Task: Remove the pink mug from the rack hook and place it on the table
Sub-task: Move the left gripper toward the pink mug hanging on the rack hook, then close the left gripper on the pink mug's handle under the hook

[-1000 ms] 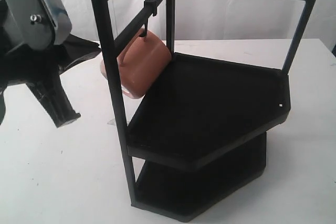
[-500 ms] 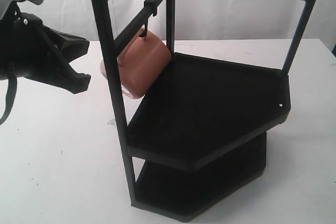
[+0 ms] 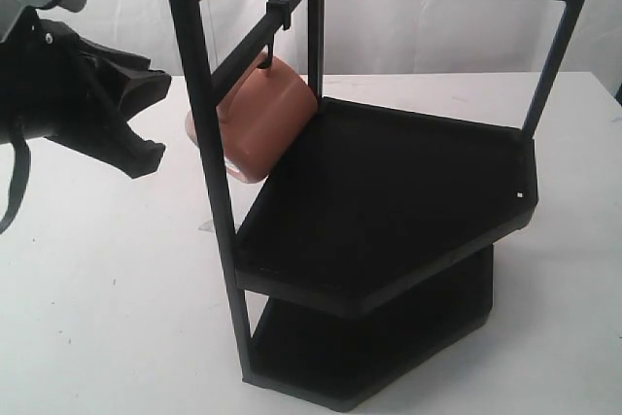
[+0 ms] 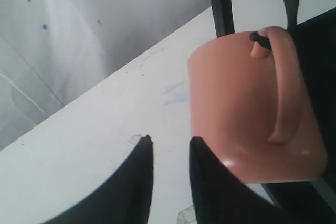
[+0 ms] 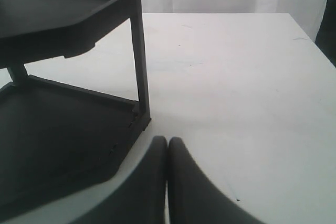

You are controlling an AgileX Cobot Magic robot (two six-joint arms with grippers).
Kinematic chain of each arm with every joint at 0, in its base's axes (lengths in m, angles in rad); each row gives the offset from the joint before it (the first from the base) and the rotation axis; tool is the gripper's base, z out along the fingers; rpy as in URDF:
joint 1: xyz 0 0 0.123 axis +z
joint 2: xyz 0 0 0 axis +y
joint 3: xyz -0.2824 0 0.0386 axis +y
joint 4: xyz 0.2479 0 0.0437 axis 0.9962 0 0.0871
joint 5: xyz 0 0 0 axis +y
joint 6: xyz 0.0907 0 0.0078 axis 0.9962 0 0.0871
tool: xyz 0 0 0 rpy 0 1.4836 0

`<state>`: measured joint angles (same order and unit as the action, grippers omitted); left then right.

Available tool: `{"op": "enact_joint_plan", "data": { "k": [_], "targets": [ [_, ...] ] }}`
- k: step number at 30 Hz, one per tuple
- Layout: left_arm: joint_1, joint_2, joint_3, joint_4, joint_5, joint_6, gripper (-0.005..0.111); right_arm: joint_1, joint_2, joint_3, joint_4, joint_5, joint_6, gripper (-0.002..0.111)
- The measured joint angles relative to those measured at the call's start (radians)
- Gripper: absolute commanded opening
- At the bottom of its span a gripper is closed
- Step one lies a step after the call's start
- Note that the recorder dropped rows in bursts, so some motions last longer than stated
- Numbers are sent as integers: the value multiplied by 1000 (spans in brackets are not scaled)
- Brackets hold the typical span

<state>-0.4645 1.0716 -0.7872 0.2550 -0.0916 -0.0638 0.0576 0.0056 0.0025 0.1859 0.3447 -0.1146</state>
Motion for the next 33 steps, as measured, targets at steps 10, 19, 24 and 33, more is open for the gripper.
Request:
{"op": "enact_joint_plan", "data": {
  "k": [10,19,24,33],
  "targets": [
    [-2,0,0,23,-29,-243,43,0,0,0,0,0,0,0],
    [-134,-14,1,264,46,-263,43,0,0,0,0,0,0,0],
    [-179,-45,1,276,53,-263,43,0,0,0,0,0,0,0],
    [-181,-58,1,284,60,-265,43,0,0,0,0,0,0,0]
  ]
}}
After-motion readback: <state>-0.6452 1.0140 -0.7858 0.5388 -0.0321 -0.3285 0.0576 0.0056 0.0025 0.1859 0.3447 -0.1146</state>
